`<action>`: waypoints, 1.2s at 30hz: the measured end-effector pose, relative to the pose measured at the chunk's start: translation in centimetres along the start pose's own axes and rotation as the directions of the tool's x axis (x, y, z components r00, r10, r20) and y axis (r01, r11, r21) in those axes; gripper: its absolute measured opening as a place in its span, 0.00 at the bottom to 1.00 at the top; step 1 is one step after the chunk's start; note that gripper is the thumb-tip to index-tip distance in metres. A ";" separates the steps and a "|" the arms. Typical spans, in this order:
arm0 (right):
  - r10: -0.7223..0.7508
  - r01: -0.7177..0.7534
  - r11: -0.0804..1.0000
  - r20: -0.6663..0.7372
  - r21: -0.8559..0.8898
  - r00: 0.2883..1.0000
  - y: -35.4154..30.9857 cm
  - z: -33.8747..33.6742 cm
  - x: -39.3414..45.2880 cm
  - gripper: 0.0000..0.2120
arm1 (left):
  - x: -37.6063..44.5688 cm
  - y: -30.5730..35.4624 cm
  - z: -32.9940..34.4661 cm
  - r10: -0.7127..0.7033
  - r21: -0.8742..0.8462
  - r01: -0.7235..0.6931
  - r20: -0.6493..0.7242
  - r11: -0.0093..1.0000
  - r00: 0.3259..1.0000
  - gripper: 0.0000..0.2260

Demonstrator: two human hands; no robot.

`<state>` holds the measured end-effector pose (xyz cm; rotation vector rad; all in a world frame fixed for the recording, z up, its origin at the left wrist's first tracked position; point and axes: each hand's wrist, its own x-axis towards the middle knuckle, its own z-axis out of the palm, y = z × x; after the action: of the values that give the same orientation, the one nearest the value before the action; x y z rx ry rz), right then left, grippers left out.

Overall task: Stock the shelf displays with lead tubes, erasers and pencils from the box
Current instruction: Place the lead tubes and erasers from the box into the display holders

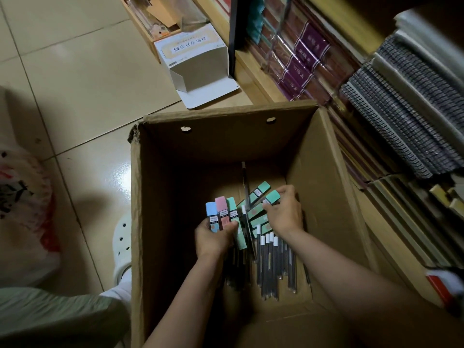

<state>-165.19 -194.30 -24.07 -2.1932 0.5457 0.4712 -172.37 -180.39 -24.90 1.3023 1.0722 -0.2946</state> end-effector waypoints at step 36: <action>-0.717 0.586 0.654 -0.639 -0.479 0.278 -20.6 -45.0 -22.5 0.17 | -28.0 35.0 10.1 0.468 -0.118 -0.737 0.835 0.665 0.289 0.17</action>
<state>-166.48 -212.58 27.07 -2.4437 -0.0531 -1.0497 -157.16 -188.97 17.61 1.4949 -0.3681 -0.4122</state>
